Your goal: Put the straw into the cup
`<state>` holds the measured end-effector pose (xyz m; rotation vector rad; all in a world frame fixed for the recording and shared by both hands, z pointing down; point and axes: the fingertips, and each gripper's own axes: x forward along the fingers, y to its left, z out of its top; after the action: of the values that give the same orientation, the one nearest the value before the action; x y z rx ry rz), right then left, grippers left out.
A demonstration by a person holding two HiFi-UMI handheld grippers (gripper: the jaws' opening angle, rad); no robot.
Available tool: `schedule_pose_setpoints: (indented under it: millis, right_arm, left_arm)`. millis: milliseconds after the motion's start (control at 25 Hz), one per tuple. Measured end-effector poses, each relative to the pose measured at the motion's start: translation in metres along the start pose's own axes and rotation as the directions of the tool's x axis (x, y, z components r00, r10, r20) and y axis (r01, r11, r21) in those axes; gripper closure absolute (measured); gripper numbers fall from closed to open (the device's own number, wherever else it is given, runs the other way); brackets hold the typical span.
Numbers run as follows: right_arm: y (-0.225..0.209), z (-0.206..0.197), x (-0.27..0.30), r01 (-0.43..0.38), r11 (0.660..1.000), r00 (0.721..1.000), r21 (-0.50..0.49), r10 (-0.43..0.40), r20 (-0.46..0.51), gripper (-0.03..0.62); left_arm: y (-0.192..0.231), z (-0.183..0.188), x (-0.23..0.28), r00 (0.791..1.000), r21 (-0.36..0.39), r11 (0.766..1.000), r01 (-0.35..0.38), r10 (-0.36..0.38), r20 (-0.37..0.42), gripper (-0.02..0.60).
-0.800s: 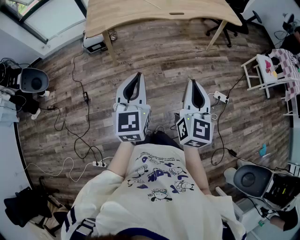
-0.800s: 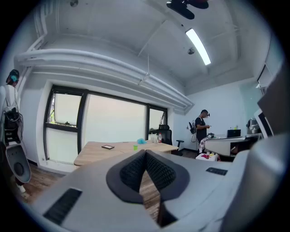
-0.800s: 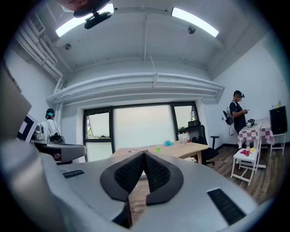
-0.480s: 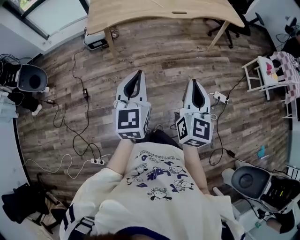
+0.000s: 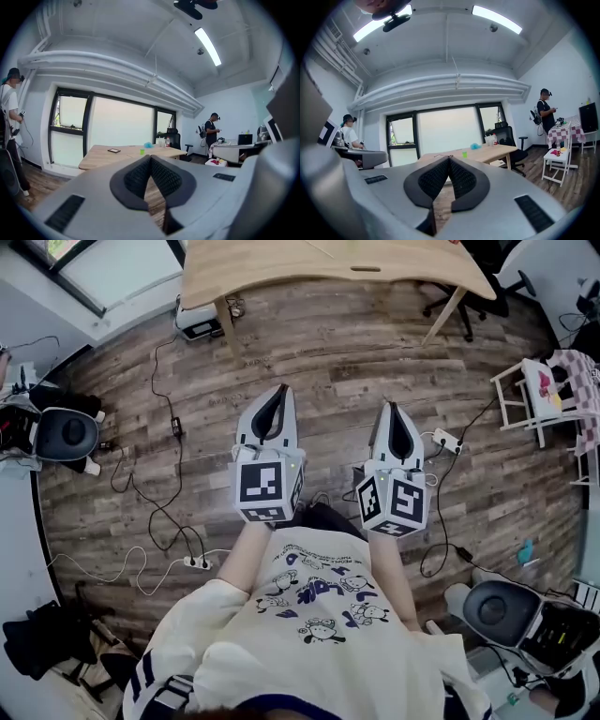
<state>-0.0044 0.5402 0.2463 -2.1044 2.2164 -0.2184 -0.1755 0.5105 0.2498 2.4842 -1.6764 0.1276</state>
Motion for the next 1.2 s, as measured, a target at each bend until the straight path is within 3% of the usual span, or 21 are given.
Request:
schedule_pose_setpoints:
  millis: [600,1200]
  right_arm:
    - [-0.021,-0.009,0.015,-0.086,0.996,0.996,0.026,0.087,-0.033,0.599]
    - [-0.048,-0.015,0.026,-0.055,0.997,0.998,0.062,0.057,-0.041,0.599]
  left_arm:
    - [-0.008,-0.013,0.008,0.996,-0.023,0.996,-0.091,0.09,-0.021,0.558]
    - [-0.012,-0.018,0.034,0.995,-0.04,0.996,-0.085,0.083,-0.051,0.558]
